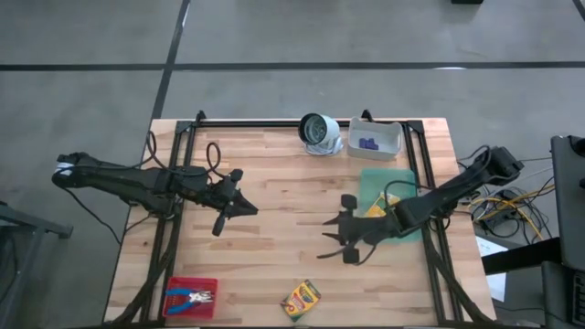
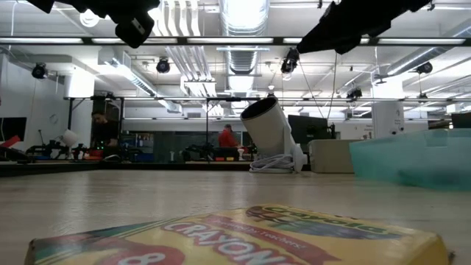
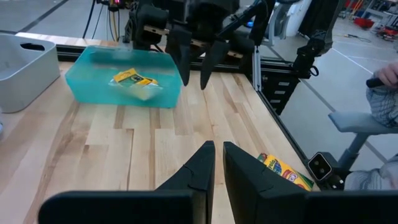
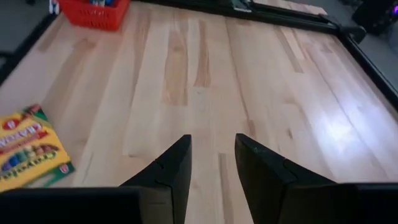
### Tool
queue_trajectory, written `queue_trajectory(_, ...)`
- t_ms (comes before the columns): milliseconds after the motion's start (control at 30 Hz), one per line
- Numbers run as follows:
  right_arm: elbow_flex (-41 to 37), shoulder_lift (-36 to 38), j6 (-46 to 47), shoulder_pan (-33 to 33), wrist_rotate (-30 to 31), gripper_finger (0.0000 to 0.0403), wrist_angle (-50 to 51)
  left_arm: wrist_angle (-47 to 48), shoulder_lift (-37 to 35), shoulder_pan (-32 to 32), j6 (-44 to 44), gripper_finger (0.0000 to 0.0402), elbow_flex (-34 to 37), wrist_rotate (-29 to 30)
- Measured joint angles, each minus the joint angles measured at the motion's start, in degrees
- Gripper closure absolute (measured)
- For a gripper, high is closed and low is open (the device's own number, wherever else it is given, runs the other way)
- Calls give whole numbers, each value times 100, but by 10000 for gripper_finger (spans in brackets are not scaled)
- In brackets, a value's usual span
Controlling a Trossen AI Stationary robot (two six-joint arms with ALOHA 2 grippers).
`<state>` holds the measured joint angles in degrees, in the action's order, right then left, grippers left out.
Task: Pick & Place School Supplies
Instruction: Put the crayon box into the green bin
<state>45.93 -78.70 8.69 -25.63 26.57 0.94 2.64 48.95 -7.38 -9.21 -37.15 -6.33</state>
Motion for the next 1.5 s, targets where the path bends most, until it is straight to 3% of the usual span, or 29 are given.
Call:
queue_trajectory(467, 229, -399, -702, 0, 4, 301, -1, -85, 13, -2, -438, 364, 0, -2)
queue_trajectory(800, 229, -404, -632, 0, 4, 313, 1, -5, 225, -89, 835, 364, 0, -15)
queue_trajectory(1000, 229, -402, -635, 2, 3, 320, 10, -7, 852, -597, 1198, 364, 1, 32)
queue_trajectory(1233, 229, -402, -632, 2, 4, 326, 14, -149, 1785, -1124, 906, 364, -17, 44)
queue_trajectory(1500, 229, -398, -634, 2, 7, 325, 18, -1261, 2954, -1346, 726, 365, -15, -105)
